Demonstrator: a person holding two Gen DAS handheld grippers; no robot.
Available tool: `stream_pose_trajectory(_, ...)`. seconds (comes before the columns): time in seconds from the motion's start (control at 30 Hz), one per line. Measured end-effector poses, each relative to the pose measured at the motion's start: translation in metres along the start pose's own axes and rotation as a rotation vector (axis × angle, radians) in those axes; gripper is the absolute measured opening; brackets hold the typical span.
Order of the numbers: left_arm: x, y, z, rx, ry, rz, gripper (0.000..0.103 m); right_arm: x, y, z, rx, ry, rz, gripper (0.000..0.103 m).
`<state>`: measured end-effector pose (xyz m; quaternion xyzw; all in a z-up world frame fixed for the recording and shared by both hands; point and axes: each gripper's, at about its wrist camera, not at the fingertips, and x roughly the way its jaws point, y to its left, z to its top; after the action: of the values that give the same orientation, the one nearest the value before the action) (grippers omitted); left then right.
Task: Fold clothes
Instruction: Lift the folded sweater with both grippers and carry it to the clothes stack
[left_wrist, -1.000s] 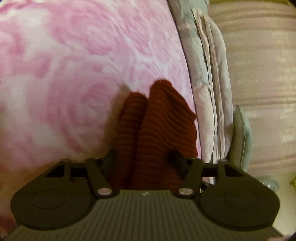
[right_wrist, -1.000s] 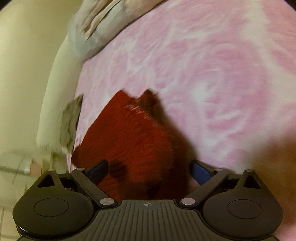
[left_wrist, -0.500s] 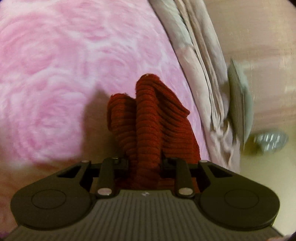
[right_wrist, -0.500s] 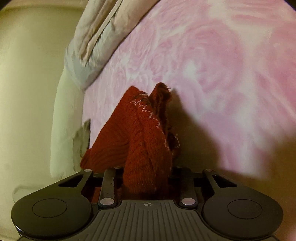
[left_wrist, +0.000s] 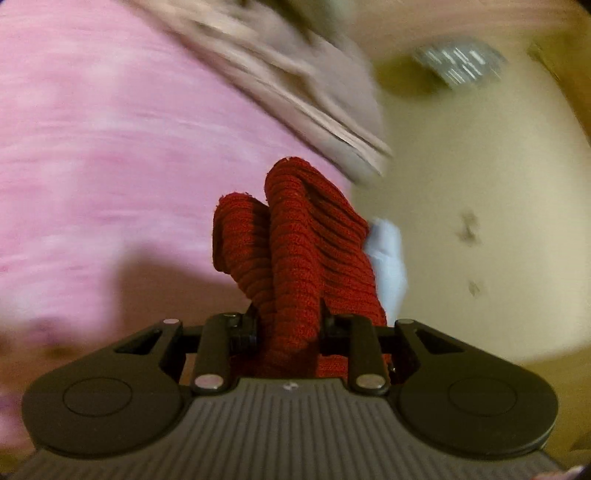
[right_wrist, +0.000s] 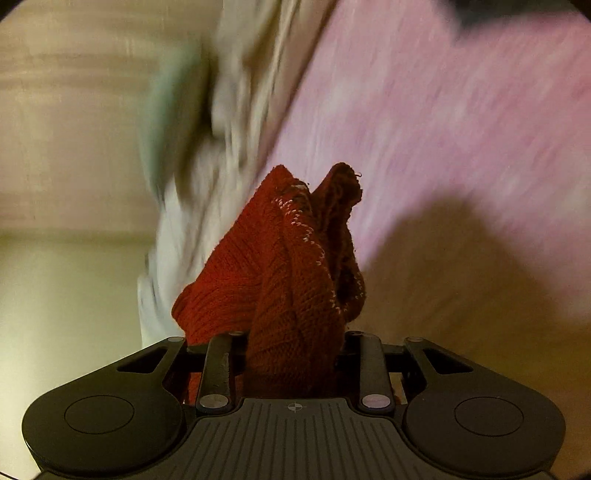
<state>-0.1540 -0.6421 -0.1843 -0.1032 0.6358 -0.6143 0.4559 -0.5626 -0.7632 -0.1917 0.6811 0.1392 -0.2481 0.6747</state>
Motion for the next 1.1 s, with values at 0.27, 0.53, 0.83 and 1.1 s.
stream_pose_trajectory(0.27,0.227,-0.203,0.071,0.272,0.204,-0.211,0.022,-0.189,-0.001,0.118,0.069,-0.462,0.005,0.028)
stream_pose_trajectory(0.53,0.356,-0.319,0.127,0.43,0.277,-0.237,0.022,-0.237,-0.01,0.232,0.15,-0.676,0.055,0.028)
stream_pose_trajectory(0.83,0.403,-0.271,0.151,0.362,0.346,-0.162,0.022,-0.214,-0.069,0.269,0.242,-0.641,0.023,0.028)
stream_pose_trajectory(1.1,0.441,-0.231,0.144,0.42,0.366,-0.102,0.026,-0.207,-0.113,0.264,0.225,-0.645,-0.084,0.03)
